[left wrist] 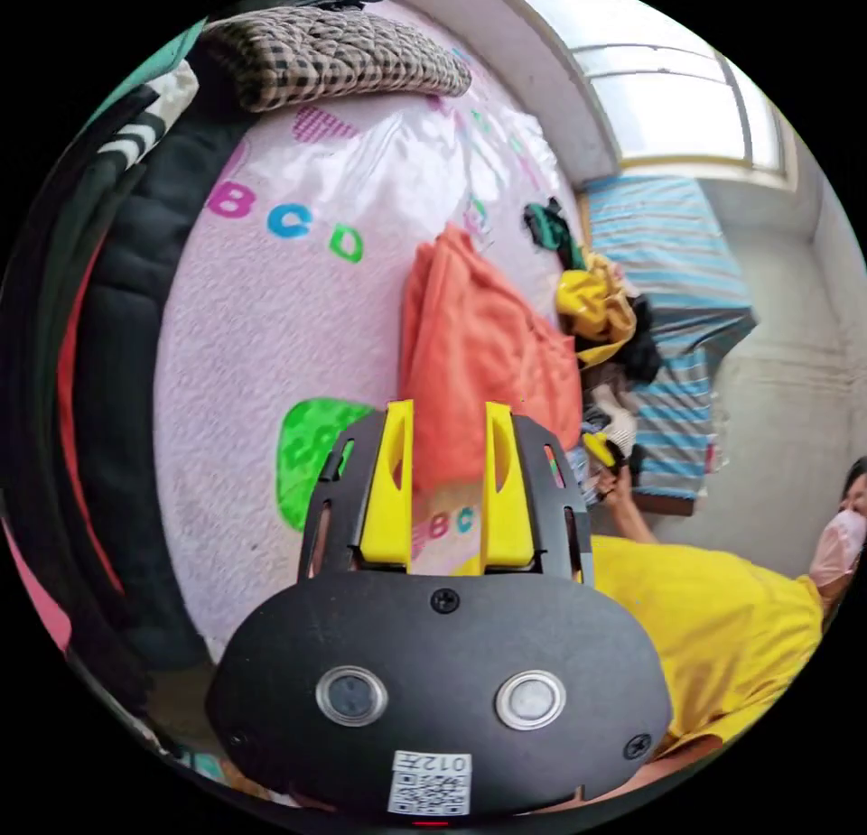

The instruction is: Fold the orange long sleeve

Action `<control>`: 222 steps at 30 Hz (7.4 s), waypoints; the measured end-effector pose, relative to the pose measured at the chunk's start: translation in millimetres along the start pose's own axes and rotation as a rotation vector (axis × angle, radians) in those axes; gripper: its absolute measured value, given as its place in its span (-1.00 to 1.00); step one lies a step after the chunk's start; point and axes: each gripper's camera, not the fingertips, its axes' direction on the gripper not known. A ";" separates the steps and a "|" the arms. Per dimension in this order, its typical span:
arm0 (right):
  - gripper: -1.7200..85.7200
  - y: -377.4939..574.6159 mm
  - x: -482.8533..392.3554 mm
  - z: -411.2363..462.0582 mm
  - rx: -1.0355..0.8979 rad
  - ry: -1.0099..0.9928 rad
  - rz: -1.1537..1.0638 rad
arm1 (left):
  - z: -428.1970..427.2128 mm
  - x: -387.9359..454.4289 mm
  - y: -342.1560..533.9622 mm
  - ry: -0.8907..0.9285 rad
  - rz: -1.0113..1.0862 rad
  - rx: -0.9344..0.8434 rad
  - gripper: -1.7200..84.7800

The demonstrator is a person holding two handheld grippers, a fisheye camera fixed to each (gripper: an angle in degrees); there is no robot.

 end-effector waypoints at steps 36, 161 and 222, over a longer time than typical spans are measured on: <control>-0.91 0.6 -20.7 141.1 -0.428 0.081 -0.061 | 51.5 90.4 20.1 0.016 0.338 -0.365 -0.77; -0.95 50.4 -151.1 245.0 -0.393 0.706 -0.218 | 147.8 383.6 30.6 -0.553 0.703 -0.383 -0.95; -0.92 -78.6 131.6 296.6 -0.359 -0.025 -0.053 | -47.3 30.1 -16.6 -0.061 0.127 -0.200 -0.87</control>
